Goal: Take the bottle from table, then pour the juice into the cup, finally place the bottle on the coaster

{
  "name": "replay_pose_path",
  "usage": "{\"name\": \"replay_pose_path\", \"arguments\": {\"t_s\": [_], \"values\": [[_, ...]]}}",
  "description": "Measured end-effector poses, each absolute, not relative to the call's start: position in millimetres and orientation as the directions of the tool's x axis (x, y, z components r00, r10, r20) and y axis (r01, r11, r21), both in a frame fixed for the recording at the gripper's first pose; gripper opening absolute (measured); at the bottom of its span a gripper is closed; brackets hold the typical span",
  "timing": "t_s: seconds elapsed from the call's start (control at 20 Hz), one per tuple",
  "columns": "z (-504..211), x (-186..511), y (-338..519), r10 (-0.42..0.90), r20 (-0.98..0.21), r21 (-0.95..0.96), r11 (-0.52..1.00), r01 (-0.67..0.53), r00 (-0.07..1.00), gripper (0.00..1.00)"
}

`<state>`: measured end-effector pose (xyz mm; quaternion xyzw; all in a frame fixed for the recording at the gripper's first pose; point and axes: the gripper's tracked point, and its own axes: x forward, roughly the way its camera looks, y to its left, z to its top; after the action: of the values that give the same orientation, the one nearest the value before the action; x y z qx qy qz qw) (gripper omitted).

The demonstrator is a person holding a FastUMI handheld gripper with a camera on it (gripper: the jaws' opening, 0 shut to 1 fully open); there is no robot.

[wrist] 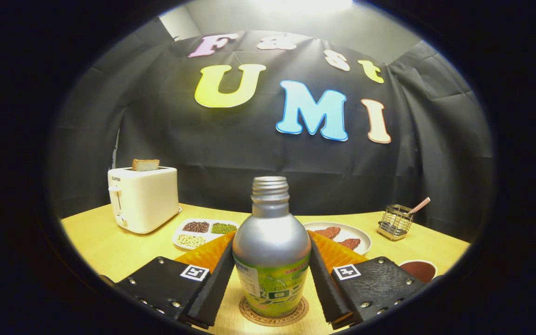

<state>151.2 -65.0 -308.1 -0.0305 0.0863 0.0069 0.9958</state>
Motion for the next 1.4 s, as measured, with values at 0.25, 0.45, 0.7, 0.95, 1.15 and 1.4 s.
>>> {"name": "replay_pose_path", "arguments": {"t_s": [0.25, 0.45, 0.7, 0.95, 1.15, 1.4], "values": [[-263.4, 141.0, -67.8, 0.02, -0.108, -0.053, 0.998, -0.025, 0.994, 0.96], [-211.8, 117.0, -64.1, 0.086, -0.075, -0.017, 0.996, -0.088, 0.993, 0.96], [-125.7, 75.7, -69.2, 0.066, -0.062, -0.117, 0.99, -0.073, 0.996, 0.96], [-59.1, 45.7, -57.8, 0.073, -0.058, -0.067, 0.995, -0.077, 0.996, 0.96], [-28.2, 32.7, -51.4, 0.104, -0.052, 0.011, 0.995, -0.104, 0.993, 0.96], [-29.3, 18.1, -68.7, 0.102, -0.057, 0.053, 0.994, -0.099, 0.993, 0.96]]}}
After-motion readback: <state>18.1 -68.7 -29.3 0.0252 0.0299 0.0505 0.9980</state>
